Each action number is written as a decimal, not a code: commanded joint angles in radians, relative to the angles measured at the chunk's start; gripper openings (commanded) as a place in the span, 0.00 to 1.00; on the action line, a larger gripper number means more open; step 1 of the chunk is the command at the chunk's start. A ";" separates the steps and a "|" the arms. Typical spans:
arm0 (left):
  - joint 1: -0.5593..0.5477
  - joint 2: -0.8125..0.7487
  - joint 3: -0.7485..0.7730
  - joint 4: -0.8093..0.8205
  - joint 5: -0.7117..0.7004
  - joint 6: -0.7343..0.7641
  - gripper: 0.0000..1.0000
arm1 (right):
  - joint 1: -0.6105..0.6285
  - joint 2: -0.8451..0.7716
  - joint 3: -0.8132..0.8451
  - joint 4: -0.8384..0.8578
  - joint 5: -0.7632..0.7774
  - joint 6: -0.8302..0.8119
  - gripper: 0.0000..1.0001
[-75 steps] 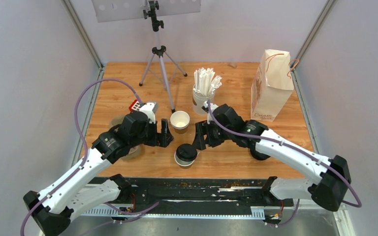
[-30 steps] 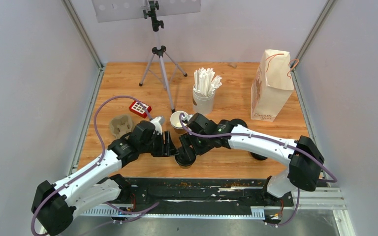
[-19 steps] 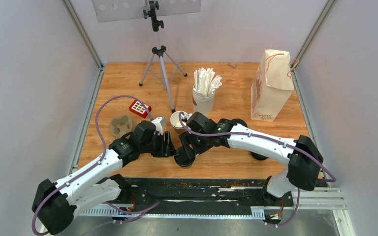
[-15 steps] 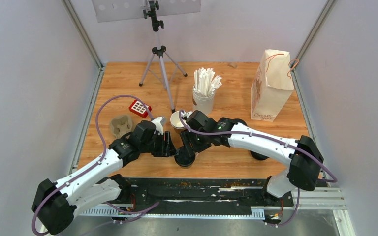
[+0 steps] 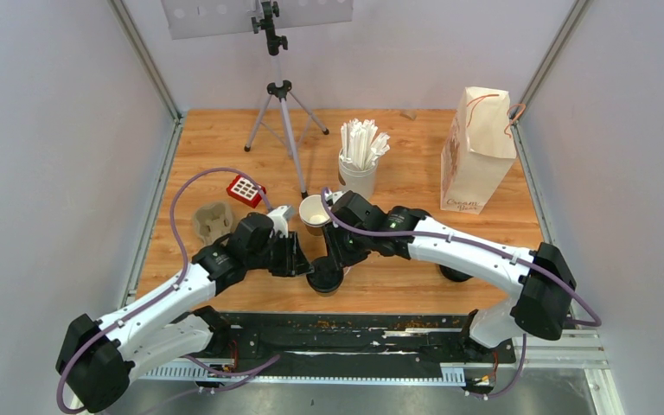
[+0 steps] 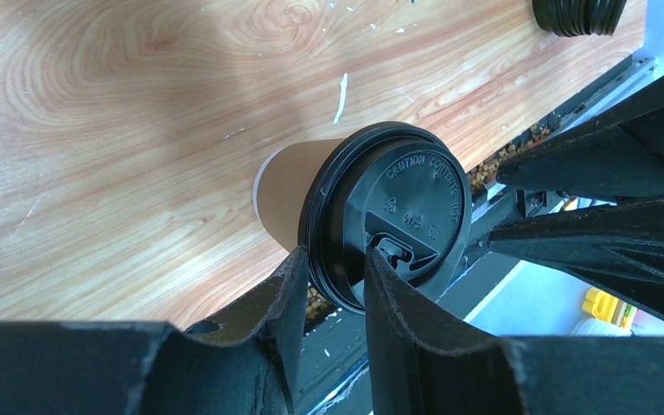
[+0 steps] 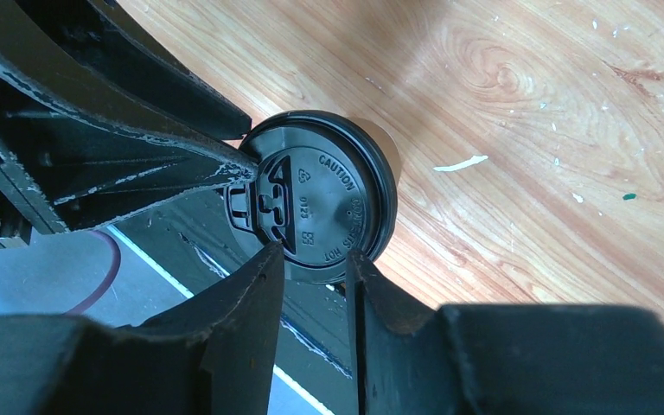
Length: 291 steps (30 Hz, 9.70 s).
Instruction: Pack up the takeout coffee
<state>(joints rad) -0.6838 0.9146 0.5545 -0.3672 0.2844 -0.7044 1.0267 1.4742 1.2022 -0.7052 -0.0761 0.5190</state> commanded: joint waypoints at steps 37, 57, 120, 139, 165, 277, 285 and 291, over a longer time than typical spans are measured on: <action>0.006 -0.126 -0.203 0.066 -0.001 -0.123 0.34 | 0.004 -0.025 -0.303 0.187 0.047 0.066 0.17; 0.006 -0.199 -0.209 0.159 -0.010 -0.179 0.48 | -0.017 -0.118 -0.160 0.111 -0.075 0.122 0.56; 0.006 -0.134 -0.167 0.166 -0.007 -0.123 0.43 | -0.096 -0.223 -0.355 0.242 -0.141 0.155 0.47; 0.006 -0.289 0.509 -0.452 -0.518 0.179 1.00 | 0.074 -0.031 0.076 -0.080 0.177 -0.002 0.99; 0.006 -0.508 0.519 -0.550 -0.751 0.241 1.00 | 0.201 0.262 0.254 -0.180 0.340 -0.050 0.94; 0.006 -0.177 0.444 -0.476 -0.326 0.127 0.90 | -0.913 -0.084 0.728 -0.378 0.662 -0.413 0.97; 0.006 -0.106 0.540 -0.593 -0.369 0.135 0.89 | -1.061 -0.041 0.585 -0.212 0.334 -0.510 0.98; 0.005 -0.171 0.494 -0.584 -0.432 0.174 0.91 | -1.082 -0.008 0.553 -0.198 0.337 -0.578 0.99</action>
<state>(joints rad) -0.6792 0.7921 1.0584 -0.9455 -0.1005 -0.5587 -0.0406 1.4742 1.7699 -0.9749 0.3130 0.0105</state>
